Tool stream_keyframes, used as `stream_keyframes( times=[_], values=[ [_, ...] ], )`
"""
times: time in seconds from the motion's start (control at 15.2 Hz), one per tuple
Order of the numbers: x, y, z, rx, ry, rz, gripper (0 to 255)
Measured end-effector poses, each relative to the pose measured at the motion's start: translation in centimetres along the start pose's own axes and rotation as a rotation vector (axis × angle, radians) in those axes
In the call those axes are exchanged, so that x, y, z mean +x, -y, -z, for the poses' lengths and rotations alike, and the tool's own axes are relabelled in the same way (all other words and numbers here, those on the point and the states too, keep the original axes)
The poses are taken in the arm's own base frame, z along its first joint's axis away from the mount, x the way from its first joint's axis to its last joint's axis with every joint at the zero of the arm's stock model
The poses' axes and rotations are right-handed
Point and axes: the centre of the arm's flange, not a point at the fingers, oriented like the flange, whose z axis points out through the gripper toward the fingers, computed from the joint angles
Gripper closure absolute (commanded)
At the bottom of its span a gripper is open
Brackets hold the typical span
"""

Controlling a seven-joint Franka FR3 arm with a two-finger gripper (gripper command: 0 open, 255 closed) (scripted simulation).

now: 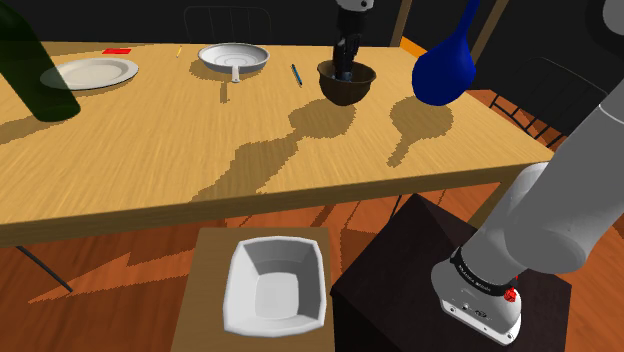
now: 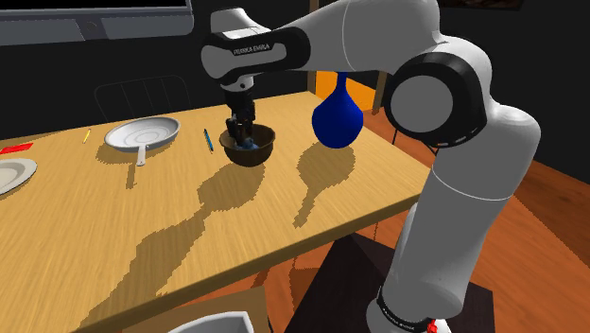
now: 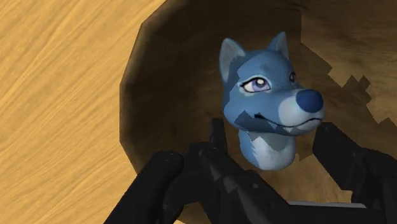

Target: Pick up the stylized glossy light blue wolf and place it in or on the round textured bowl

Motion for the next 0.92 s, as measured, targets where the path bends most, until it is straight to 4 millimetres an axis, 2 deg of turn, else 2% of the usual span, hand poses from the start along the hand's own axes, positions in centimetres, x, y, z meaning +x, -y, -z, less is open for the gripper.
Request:
stream_keyframes(
  times=[0.66, 0.92],
  values=[
    [0.0, 0.1, 0.6, -0.002, -0.007, 0.001, 255],
    [0.0, -0.1, 2.0, 0.000, 0.001, 0.000, 255]
  ],
)
